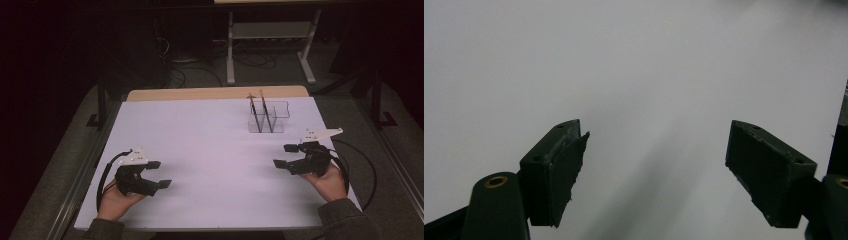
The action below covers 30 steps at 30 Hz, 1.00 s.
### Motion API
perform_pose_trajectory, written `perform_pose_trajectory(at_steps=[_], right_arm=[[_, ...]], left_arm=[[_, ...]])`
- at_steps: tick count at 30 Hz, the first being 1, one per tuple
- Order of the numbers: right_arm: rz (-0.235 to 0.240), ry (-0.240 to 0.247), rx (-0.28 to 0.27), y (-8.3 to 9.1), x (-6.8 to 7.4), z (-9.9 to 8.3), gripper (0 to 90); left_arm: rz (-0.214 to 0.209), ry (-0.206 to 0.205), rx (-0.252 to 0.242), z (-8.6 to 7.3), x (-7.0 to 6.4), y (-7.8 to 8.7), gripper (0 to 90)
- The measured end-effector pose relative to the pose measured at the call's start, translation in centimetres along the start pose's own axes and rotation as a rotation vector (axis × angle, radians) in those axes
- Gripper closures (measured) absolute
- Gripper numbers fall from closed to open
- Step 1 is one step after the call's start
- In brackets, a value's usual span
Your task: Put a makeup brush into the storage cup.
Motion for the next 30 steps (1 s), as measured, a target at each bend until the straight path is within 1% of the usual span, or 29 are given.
perform_pose_trajectory(at_steps=[7,11,14,18,21,30], right_arm=[[-0.004,-0.013,-0.005,0.2,0.3,-0.8,20.9],[-0.012,-0.027,-0.004,0.2,0.3,-1.2,19.7],[-0.017,-0.029,-0.005,0.2,0.4,-1.4,18.8],[-0.018,-0.031,-0.005,0.2,0.5,-1.7,18.3],[-0.019,-0.033,-0.005,0.3,0.5,-2.0,18.0],[-0.017,-0.032,-0.007,0.2,0.8,-2.8,17.7]], left_arm=[[0.001,0.007,-0.001,-0.1,0.0,0.0,21.7],[0.003,0.003,0.0,-0.1,0.0,0.0,21.5],[0.004,0.003,0.001,-0.1,0.1,0.0,21.3],[0.005,0.012,0.001,-0.2,0.0,0.0,21.1],[0.007,0.006,0.002,-0.3,0.1,0.0,21.0],[0.008,0.012,0.007,-0.5,0.1,0.0,20.9]])
Point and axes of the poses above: each handheld gripper's, and its own axes: y roughly backward along the jaws, z roughly out of its top, x roughly to its left, the point moved 1 cm from there along -y, roughly forward along the jaws, and after that the axes turned 13 degrees about z, right-handed, at the moved point
